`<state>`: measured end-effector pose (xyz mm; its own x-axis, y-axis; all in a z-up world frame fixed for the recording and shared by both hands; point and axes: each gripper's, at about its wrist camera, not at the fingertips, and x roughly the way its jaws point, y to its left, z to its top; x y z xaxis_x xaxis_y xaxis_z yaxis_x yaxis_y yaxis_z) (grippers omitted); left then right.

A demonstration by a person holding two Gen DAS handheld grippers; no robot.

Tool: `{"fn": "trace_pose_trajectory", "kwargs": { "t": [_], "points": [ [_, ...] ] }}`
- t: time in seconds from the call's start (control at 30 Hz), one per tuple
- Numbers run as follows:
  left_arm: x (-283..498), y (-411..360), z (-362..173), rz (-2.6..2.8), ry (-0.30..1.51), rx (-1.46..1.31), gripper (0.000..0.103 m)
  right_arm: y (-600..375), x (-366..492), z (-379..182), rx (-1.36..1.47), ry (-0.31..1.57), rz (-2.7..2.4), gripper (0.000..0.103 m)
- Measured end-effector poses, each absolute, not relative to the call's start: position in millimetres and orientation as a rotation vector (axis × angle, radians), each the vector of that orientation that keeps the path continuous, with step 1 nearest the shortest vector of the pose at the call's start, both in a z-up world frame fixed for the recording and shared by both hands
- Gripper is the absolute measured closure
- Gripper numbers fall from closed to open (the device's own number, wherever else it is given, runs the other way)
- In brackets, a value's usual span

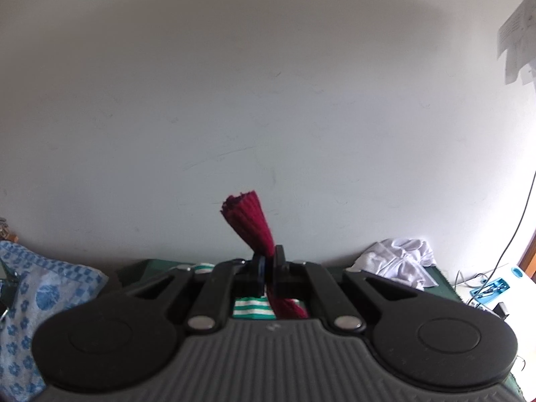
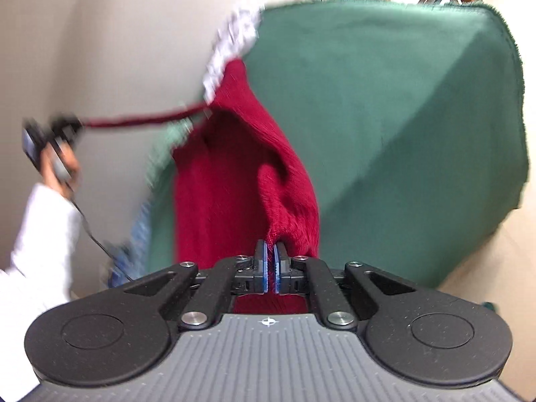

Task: Fold clothes
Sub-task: 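Hold the sweater raised with the left gripper while the right gripper moves to the hem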

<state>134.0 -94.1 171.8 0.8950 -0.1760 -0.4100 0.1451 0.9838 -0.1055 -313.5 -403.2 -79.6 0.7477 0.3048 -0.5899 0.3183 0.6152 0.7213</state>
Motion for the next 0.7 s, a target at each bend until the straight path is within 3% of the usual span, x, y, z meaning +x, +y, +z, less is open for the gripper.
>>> {"fn": "trace_pose_trajectory", "kwargs": {
  "t": [0.13,0.2,0.27,0.5,0.7],
  "points": [
    [136,-86,165,-0.155,0.453,-0.076,0.103,-399,-309,-82,0.904,0.786,-0.053,0.094],
    [137,-82,162,-0.149,0.463,-0.078,0.103,-405,-306,-80,0.930,0.777,-0.044,0.079],
    [137,-79,162,-0.144,0.466,-0.083,0.103,-406,-308,-84,0.976,0.773,-0.035,0.055],
    [141,-67,171,-0.125,0.457,-0.102,0.103,-407,-324,-83,1.017,0.748,-0.070,0.056],
    [144,-58,179,-0.109,0.450,-0.119,0.103,-387,-294,-85,0.804,0.775,-0.149,0.062]
  ]
}}
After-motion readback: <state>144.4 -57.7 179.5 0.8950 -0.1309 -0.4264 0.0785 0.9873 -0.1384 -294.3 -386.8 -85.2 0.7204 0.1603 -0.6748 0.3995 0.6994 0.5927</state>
